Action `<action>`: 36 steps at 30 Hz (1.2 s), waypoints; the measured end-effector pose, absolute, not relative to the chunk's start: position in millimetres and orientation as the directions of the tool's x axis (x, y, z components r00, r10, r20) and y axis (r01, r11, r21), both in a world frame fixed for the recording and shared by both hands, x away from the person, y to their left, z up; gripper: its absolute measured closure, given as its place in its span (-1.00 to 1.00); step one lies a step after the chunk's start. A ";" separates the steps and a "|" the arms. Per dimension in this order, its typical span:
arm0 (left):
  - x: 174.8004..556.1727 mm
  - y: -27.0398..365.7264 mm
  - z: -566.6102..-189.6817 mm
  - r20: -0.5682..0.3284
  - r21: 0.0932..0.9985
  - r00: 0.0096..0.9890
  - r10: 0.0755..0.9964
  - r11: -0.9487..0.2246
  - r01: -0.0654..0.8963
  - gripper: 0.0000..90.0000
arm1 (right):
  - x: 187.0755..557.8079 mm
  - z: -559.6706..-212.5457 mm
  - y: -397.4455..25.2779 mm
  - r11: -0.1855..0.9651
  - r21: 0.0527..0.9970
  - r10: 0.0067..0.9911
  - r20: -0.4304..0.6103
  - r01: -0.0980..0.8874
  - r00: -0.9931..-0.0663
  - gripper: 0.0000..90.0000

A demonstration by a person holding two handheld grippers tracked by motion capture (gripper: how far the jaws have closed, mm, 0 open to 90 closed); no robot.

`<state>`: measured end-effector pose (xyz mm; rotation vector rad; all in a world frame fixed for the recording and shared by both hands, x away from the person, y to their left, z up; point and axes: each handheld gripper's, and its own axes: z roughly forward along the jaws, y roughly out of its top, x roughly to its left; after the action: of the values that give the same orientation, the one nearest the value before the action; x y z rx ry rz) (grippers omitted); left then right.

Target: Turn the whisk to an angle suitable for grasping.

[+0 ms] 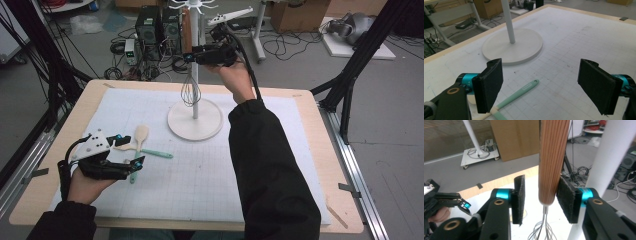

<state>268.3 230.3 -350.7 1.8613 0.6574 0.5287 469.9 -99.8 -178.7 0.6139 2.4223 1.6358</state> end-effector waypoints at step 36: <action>274.5 239.1 -357.5 0.045 0.928 0.737 0.674 -0.302 0.219 -0.54 | 429.2 -185.2 -108.3 0.363 0.913 0.369 0.044 0.187 -0.928 0.01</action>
<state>274.5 239.1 -357.5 1.8637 0.6915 0.5294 429.2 -108.3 -185.2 0.5055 2.4497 1.6058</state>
